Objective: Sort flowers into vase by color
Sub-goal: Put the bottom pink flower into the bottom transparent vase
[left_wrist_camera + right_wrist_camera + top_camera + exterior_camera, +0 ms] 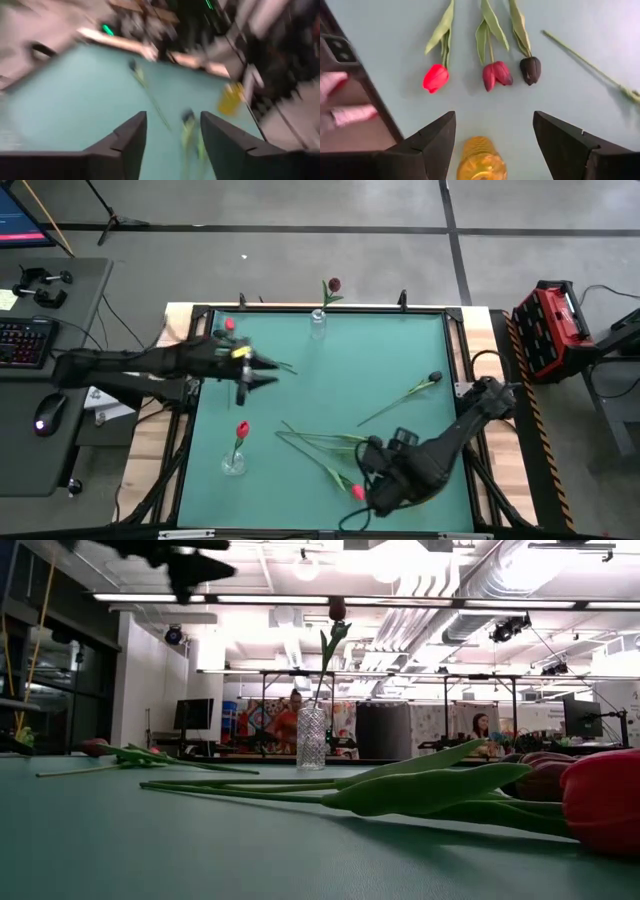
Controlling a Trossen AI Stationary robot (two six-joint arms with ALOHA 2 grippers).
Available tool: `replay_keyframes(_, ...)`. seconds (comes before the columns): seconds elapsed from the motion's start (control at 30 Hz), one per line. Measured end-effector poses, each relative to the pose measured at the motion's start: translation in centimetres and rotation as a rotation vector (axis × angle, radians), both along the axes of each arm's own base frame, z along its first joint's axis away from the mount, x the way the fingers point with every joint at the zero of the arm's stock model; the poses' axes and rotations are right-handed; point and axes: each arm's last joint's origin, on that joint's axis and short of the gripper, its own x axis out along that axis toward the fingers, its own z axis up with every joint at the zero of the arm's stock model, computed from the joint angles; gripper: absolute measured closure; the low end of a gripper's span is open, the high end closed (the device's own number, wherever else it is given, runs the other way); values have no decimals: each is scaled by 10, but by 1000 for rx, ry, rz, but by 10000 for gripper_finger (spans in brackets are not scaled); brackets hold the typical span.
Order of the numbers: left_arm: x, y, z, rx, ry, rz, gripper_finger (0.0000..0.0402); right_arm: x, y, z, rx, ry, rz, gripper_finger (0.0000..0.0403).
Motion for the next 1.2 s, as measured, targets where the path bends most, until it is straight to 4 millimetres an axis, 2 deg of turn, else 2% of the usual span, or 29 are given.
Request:
replay_keyframes(0.1,32,-3,2,43,85,-142,201,-11,2,10,-4,-59,-58,149)
replay_keyframes(0.23,70,-15,-3,132,127,-330,195,-20,5,18,-30,-146,-114,149)
replay_keyframes(0.37,102,-37,-16,235,126,-470,197,-23,7,20,-61,-192,-114,149)
replay_keyframes(0.5,125,-64,-39,272,97,-555,197,-23,7,20,-65,-196,-113,149)
replay_keyframes(0.7,149,-101,-85,300,115,-605,197,-22,6,20,-82,-212,-113,149)
replay_keyframes(0.97,161,-144,-141,292,120,-702,197,-22,6,20,-84,-212,-109,149)
replay_keyframes(1.07,164,-152,-159,302,130,-666,197,-22,6,20,-83,-212,-115,149)
replay_keyframes(1.2,168,-152,-179,320,172,-581,197,-22,6,20,-82,-212,-116,149)
